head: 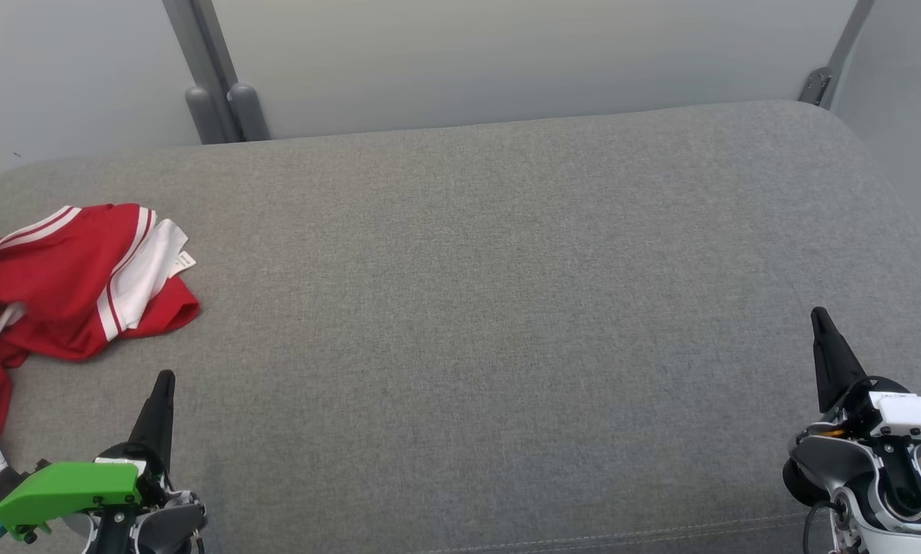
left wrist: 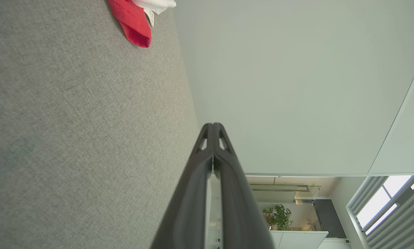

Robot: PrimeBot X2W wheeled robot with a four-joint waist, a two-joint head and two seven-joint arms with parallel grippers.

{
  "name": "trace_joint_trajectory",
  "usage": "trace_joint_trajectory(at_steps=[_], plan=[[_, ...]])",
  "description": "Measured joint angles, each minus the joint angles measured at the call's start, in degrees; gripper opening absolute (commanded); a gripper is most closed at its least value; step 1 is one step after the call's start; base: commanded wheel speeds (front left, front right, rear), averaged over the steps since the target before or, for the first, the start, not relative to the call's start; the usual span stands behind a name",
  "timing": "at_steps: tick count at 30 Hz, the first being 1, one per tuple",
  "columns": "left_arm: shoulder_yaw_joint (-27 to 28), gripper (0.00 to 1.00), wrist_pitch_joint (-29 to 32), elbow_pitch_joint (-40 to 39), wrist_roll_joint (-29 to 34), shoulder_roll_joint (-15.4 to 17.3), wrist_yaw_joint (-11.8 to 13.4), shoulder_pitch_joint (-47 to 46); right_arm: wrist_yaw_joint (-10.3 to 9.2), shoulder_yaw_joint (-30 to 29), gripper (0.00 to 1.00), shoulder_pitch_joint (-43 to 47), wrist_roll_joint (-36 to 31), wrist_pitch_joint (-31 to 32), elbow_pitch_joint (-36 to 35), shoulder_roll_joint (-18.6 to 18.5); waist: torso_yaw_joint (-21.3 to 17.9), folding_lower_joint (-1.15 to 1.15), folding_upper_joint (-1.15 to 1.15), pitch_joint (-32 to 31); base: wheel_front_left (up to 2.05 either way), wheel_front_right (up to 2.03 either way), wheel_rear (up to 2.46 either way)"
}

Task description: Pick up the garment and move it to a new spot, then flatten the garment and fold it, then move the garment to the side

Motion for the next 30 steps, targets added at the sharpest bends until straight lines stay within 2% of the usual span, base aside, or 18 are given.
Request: trace_joint_trajectory(at_steps=[30], plan=[[0.0, 0.0, 0.0, 0.0, 0.0, 0.0, 0.0, 0.0, 0.0, 0.0, 0.0, 0.0, -0.01, 0.0, 0.0, 0.0, 0.0, 0.0, 0.0, 0.0, 0.0, 0.0, 0.0]])
